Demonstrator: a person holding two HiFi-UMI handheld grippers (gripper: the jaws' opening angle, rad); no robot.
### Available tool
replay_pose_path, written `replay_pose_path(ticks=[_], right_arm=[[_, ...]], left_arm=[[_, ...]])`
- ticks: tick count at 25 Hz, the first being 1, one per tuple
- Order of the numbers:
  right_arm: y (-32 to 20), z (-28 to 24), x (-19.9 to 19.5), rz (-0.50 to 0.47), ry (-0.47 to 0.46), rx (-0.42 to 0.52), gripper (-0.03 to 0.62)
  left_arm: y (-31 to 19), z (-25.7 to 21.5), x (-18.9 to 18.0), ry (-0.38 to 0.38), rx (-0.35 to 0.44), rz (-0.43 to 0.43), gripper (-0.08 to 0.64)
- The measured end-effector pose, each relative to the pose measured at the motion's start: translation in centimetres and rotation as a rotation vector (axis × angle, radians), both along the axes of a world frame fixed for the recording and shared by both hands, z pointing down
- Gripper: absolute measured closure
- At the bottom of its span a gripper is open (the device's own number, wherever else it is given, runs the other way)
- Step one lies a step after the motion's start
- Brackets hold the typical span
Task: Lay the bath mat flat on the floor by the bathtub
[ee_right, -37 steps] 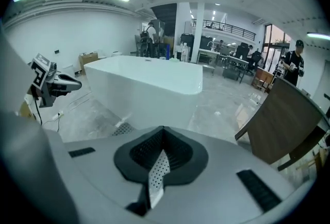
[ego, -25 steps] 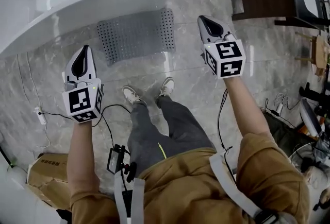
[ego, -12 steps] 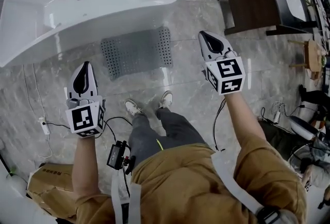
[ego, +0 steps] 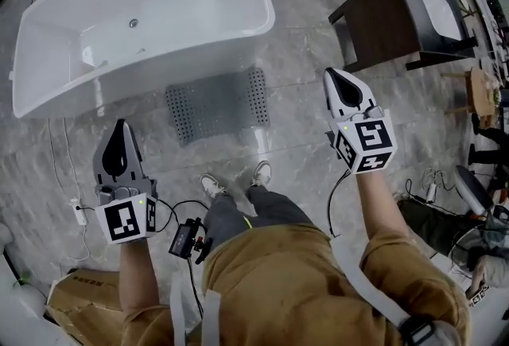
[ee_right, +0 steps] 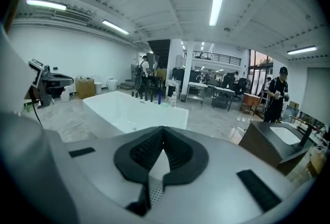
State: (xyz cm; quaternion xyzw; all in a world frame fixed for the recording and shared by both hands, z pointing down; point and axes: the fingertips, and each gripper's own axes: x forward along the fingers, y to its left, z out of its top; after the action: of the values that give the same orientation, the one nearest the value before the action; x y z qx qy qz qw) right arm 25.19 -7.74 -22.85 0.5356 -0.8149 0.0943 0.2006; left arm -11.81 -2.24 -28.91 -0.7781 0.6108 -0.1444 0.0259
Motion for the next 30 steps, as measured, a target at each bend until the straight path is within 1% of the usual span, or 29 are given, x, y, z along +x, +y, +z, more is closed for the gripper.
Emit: replay_pose_path(ticks=[2,7,12,15,19,22,26,29,30], right_arm=[[0.3,-2.0,0.4,0.012,-0.015,0.025,0.588],[1.1,-5.6,1.5,0.035,-0.039,0.073,0.588],[2.3,-8.4,2.0,0.028,-0.061,0.097,0.588],[2.9,-9.8,1.8,0.020,-0.063,0.107,0.588],[4.3,-12.0,2.2,0.031,-0.080,0.145,0.588],[5.0,-13.6,2.6,0.032,-0.101,0.171,0.588],[6.3,-14.9,2.6,0.025,-0.096,0.194,0.588],[7.1,-15.8,3.4,0.056,-0.119,0.193,0.588],[7.3,-15.9,3.7,0.070,-0.132,0.190,0.588]], left_arm=[[0.5,-1.6,-0.7,-0.011,0.022,-0.021,0.555],[1.9,-5.1,-2.1,0.000,0.052,-0.065,0.555],[3.3,-9.2,-2.1,-0.049,0.110,-0.067,0.555],[3.9,-11.7,-2.5,-0.056,0.139,-0.078,0.555],[6.1,-14.2,-2.9,-0.081,0.178,-0.096,0.555],[7.3,-15.7,-3.2,-0.095,0.196,-0.109,0.555],[9.4,-16.7,-4.0,-0.087,0.213,-0.135,0.555],[10.5,-17.4,-4.0,-0.081,0.221,-0.140,0.555],[10.8,-17.6,-4.0,-0.066,0.221,-0.141,0.555]])
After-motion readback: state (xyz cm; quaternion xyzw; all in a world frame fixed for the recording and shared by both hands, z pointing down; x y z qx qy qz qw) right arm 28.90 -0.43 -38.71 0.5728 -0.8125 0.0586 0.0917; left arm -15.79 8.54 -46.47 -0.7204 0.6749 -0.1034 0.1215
